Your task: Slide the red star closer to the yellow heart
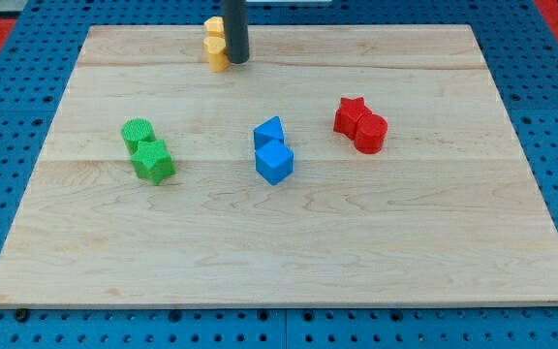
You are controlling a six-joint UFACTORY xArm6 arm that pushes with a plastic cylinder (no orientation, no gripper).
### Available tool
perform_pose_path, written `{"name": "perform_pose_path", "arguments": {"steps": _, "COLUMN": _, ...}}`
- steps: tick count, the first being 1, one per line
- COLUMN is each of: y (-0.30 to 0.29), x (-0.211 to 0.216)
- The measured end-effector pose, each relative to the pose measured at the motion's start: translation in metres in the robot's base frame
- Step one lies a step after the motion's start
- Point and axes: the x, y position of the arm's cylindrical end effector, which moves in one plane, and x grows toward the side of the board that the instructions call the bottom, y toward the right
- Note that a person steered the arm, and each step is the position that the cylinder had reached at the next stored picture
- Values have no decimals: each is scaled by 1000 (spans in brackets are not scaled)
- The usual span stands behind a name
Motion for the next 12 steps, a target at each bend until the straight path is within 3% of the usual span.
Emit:
{"name": "perform_pose_path", "arguments": {"steps": 3, "y": 5, "x": 4}}
{"name": "perform_pose_path", "arguments": {"steps": 5, "y": 183, "x": 42}}
{"name": "perform_pose_path", "arguments": {"steps": 6, "y": 241, "x": 86}}
{"name": "perform_pose_path", "arguments": {"steps": 7, "y": 223, "x": 113}}
{"name": "perform_pose_path", "arguments": {"steps": 9, "y": 149, "x": 117}}
{"name": "perform_pose_path", "arguments": {"steps": 11, "y": 135, "x": 154}}
{"name": "perform_pose_path", "arguments": {"steps": 12, "y": 94, "x": 151}}
